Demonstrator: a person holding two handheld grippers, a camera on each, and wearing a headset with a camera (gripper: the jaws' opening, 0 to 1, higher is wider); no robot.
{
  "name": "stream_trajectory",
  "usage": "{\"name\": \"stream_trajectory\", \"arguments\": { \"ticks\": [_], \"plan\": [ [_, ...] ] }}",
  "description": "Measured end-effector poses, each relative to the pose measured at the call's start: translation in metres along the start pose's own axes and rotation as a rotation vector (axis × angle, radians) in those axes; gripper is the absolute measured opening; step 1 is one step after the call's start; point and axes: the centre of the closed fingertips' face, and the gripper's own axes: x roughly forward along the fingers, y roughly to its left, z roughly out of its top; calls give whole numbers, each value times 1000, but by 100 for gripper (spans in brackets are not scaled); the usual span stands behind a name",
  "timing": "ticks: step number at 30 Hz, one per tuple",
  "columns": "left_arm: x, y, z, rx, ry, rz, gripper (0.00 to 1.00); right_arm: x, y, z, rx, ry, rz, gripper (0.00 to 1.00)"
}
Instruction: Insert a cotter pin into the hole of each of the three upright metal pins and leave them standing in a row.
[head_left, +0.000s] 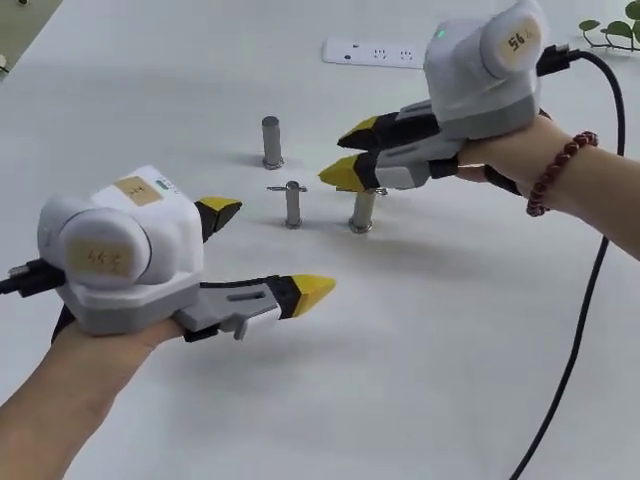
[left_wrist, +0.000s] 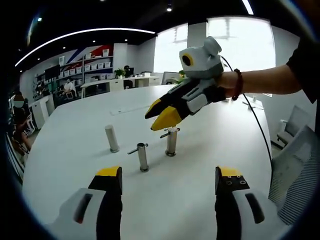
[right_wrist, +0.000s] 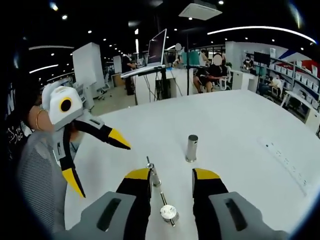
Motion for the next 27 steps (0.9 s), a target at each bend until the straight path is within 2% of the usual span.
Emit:
{"name": "stream_trajectory", "arguments": {
  "ticks": [4, 8, 9, 11, 18, 23, 25, 27],
  "plan": [
    [-1, 2, -1, 4, 3, 3, 77, 13, -9, 9, 38, -28, -32, 27],
    [-2, 5, 0, 2, -1, 6, 78, 28, -19, 10, 50, -25, -53, 28],
    [-2, 5, 0, 2, -1, 6, 78, 32, -16, 15, 59, -26, -53, 28],
    [-2, 5, 0, 3, 2, 6, 78, 38, -19, 13, 83, -37, -50, 31],
    [-1, 9, 0, 2, 2, 13, 78, 57, -30, 14, 78, -61, -89, 29],
    [0, 10, 1, 0, 4, 14, 77, 68, -40, 21, 80, -77, -119, 23],
    [1, 10, 1, -2, 2, 15, 77, 70, -34, 22, 77, -81, -120, 22],
    [1, 10, 1, -3, 3, 14, 76, 74, -35, 22, 71, -80, -123, 21]
  ]
}}
